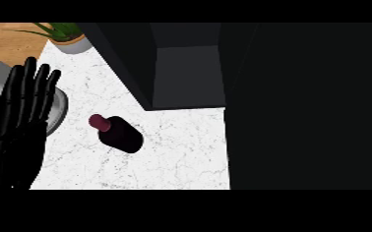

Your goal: Pick up the wine, place it into the cabinet and close the cabinet

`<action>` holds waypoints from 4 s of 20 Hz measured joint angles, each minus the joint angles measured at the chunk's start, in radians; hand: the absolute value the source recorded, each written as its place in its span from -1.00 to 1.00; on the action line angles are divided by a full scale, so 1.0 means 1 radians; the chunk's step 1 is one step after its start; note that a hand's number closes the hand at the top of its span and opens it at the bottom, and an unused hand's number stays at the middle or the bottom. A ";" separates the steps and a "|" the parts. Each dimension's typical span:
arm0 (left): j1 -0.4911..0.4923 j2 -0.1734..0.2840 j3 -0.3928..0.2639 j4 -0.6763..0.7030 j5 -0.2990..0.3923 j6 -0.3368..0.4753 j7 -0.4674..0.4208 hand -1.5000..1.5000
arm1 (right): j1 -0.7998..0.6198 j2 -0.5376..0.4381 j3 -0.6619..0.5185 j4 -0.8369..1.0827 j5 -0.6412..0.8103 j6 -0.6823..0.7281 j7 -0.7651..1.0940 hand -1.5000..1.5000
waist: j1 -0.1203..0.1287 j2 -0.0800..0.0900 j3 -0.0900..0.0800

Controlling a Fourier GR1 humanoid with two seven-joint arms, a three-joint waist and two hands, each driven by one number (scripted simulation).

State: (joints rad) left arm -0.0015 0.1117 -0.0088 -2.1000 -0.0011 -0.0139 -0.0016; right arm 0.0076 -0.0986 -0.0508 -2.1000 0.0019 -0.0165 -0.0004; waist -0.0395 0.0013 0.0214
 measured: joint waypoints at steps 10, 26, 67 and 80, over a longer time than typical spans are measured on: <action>0.070 -0.096 -0.329 0.034 -0.029 0.175 0.024 -1.00 | 0.138 -0.025 0.105 -0.119 -0.125 0.151 0.067 -1.00 | 0.025 -0.003 -0.020; -0.048 -0.111 -0.721 -0.069 -0.175 0.592 0.280 -1.00 | 0.108 -0.039 0.164 -0.313 -0.198 0.140 0.372 -1.00 | 0.037 -0.003 -0.021; 0.111 0.012 -0.249 -0.189 0.090 0.439 0.362 -1.00 | -0.027 -0.037 0.148 -0.375 -0.140 0.077 0.566 -1.00 | 0.035 -0.002 -0.022; 0.196 -0.017 -0.149 0.089 0.236 0.260 0.094 -1.00 | -0.024 -0.033 0.136 -0.386 -0.135 0.098 0.587 -1.00 | 0.035 -0.003 -0.022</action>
State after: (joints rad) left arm 0.1947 0.0946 -0.1576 -2.0113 0.2353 0.2463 0.0928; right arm -0.0160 -0.1315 0.0849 -2.4862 -0.1330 0.0814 0.5864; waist -0.0049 -0.0016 -0.0006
